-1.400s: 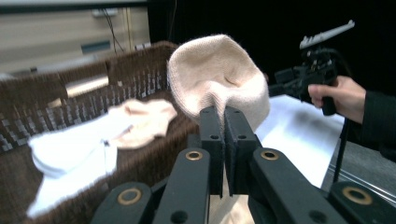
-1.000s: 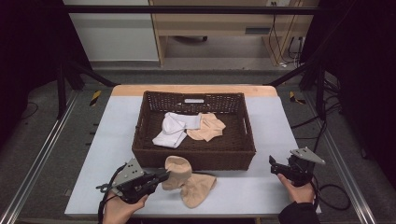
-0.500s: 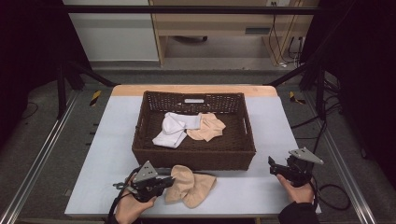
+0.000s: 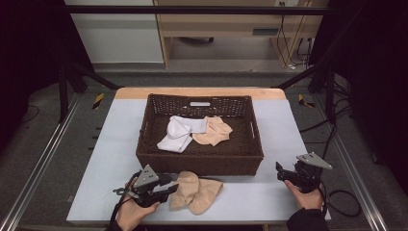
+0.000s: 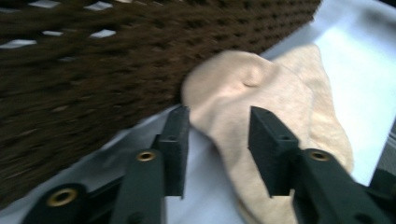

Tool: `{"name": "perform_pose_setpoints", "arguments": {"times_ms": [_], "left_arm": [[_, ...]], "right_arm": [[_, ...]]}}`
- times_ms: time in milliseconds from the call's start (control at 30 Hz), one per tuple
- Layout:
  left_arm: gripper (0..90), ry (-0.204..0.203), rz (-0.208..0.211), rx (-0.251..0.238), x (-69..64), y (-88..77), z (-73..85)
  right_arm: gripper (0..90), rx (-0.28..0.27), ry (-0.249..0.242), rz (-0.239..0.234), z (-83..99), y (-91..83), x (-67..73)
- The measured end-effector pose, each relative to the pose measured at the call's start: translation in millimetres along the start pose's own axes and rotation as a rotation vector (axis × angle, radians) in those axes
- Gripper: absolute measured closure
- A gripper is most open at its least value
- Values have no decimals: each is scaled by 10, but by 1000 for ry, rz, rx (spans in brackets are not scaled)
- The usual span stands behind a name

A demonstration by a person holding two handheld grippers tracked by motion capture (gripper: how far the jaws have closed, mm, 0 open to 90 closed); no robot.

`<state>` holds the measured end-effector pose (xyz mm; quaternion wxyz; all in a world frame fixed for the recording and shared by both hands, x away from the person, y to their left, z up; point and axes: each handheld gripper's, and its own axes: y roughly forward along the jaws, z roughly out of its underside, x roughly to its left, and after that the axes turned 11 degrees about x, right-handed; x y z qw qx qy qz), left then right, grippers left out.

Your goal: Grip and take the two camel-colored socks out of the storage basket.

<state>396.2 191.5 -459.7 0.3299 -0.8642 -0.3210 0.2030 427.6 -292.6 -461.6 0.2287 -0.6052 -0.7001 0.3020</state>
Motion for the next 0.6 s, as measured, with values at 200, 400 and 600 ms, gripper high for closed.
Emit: {"name": "perform_pose_setpoints", "arguments": {"times_ms": [200,400,600], "left_arm": [[409,-35,-86,-40,198,-181,146],[335,-92,-166,-77,400,-401,282],[299,-125,-244,-104,604,-493,328]], "right_arm": [[58,6,7,5,5,-2,-16],[58,11,13,8,11,1,-23],[58,8,22,3,14,-4,-39]]}}
